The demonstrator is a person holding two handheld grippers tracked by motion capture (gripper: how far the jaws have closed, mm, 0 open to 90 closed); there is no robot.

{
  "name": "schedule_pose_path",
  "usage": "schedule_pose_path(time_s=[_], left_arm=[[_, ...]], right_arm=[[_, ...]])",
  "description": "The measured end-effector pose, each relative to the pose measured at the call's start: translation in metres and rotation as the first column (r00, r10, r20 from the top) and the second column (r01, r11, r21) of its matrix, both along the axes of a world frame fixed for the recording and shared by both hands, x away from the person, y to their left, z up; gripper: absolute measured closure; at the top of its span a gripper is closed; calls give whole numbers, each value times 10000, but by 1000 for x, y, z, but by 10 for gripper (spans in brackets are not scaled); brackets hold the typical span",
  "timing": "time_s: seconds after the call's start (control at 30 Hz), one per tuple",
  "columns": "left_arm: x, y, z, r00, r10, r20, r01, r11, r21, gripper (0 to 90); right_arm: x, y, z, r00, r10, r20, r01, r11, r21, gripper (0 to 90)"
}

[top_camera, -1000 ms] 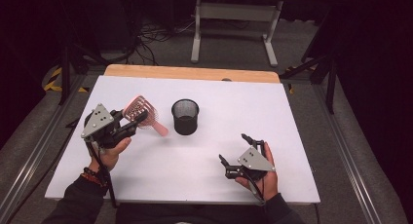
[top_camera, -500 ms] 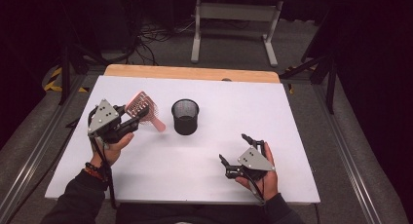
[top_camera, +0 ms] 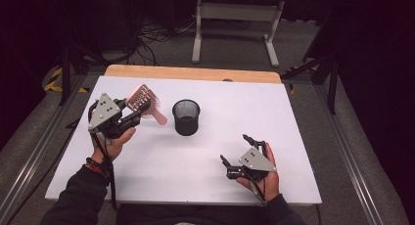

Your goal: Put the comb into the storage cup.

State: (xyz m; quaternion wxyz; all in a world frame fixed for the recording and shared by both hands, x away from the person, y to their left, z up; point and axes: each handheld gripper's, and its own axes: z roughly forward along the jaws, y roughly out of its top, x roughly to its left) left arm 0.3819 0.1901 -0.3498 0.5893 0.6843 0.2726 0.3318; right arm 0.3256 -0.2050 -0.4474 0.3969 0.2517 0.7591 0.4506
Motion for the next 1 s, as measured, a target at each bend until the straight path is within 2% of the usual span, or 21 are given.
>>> schedule_pose_path(time_s=[0.27, 0.53, 0.9, 1.0], left_arm=[[-1, -3, 10, 9995, -7, 320, 11, 9999, -119, 626], [-3, -12, 28, 9968, -151, 789, 163, 9998, -150, 626], [2, -27, 34, 9951, -434, 888, 472, 9980, -413, 626], [4, -31, 34, 9951, -513, 848, 555, 9973, -472, 626]], right_arm=[[1, 0, -1, 10000, -23, -22, 23, 10000, -72, 62], [1, 0, -1, 10000, -26, -45, 25, 9999, -114, 62], [1, 2, -2, 10000, -43, -81, 41, 9997, -238, 64], [0, 1, -1, 9998, -169, 42, 169, 9997, -199, 71]])
